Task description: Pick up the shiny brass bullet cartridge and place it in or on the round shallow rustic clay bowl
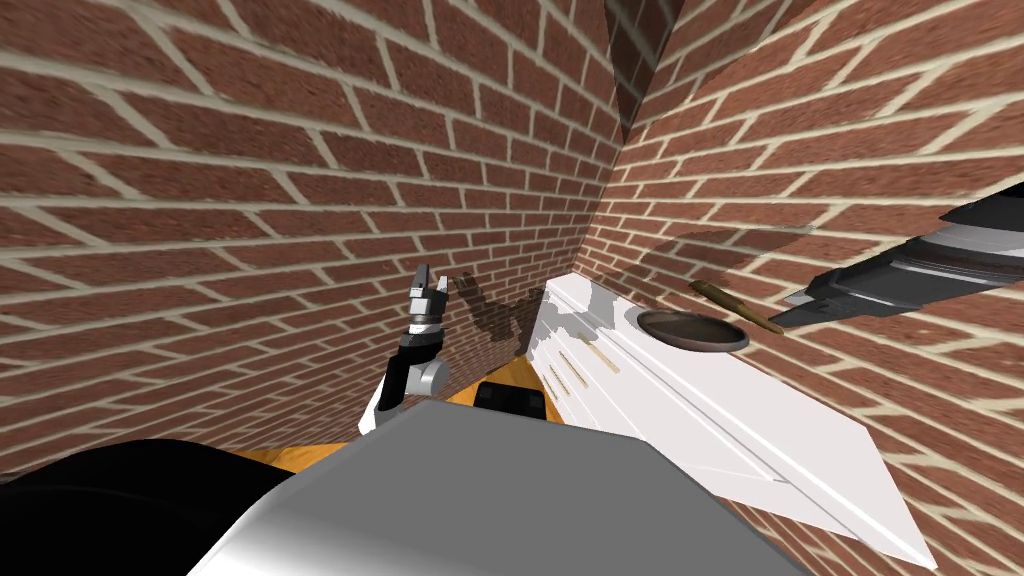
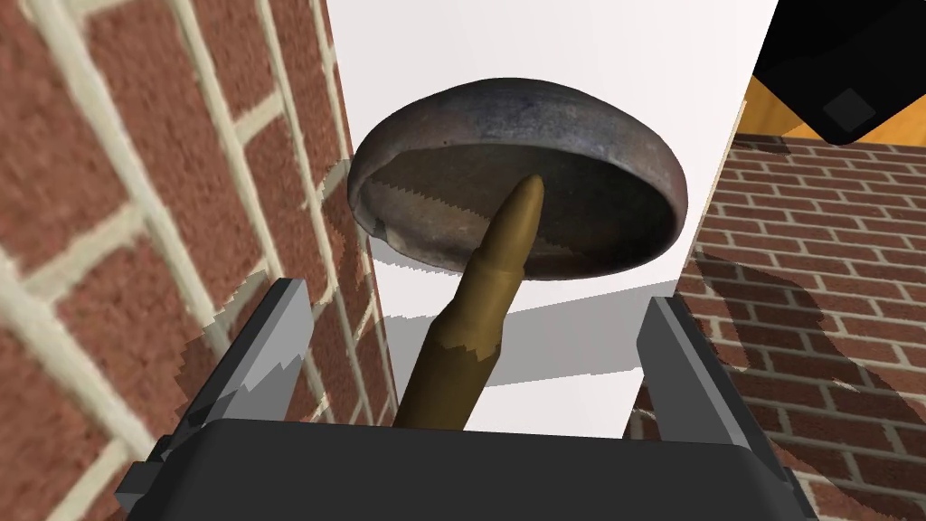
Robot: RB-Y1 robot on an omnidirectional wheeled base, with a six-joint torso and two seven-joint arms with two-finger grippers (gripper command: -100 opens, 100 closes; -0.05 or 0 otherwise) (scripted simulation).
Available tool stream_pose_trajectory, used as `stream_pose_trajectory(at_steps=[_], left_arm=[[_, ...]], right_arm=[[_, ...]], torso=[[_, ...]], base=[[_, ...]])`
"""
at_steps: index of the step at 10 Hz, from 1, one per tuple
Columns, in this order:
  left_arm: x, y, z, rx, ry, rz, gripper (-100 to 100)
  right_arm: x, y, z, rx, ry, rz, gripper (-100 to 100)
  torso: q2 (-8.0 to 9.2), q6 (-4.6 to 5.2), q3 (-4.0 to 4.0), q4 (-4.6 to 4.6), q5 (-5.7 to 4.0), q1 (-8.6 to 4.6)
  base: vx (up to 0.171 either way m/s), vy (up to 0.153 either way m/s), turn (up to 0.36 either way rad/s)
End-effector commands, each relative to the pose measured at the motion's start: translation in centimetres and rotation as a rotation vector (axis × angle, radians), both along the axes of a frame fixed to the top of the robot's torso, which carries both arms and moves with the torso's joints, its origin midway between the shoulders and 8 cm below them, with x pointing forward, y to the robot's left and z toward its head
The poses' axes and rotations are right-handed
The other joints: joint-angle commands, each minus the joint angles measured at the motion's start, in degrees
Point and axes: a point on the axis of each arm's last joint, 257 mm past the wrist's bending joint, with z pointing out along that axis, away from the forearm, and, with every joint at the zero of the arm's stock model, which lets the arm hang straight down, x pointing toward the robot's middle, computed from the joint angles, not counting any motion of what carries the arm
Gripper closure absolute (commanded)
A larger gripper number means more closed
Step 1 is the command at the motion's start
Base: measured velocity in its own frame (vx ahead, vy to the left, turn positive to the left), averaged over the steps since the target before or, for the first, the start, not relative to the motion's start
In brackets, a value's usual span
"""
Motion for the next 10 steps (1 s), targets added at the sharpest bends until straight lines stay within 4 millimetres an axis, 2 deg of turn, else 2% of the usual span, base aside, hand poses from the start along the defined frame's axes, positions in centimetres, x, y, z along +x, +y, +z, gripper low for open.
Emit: stream_pose_trajectory(at_steps=[1, 4, 5, 6, 10], left_arm=[[0.0, 0.0, 0.0, 0.0, 0.0, 0.0, 0], [0.0, 0.0, 0.0, 0.0, 0.0, 0.0, 0], [0.0, 0.0, 0.0, 0.0, 0.0, 0.0, 0], [0.0, 0.0, 0.0, 0.0, 0.0, 0.0, 0], [0.0, 0.0, 0.0, 0.0, 0.0, 0.0, 0]], right_arm=[[0.1, 1.2, 1.0, 0.002, 0.001, 0.004, -100], [0.2, 3.7, 3.7, 0.002, 0.0, 0.015, -100], [0.4, 3.1, 3.1, 0.001, -0.002, 0.013, -100], [0.4, 3.2, 3.2, 0.003, 0.0, 0.013, 0], [0.4, 3.2, 3.2, 0.003, 0.0, 0.012, 0]], torso=[[0.0, 0.0, 0.0, 0.0, 0.0, 0.0], [0.0, 0.0, 0.0, 0.0, 0.01, 0.06], [0.0, 0.01, 0.0, 0.0, 0.01, 0.05], [0.01, 0.0, 0.0, -0.01, 0.0, 0.13], [0.02, -0.01, 0.01, 0.0, 0.05, 0.27]], base=[[0.007, -0.072, -0.016], [0.007, -0.064, -0.04], [0.004, -0.029, -0.001], [0.0, 0.0, 0.0], [0.0, 0.0, 0.0]])
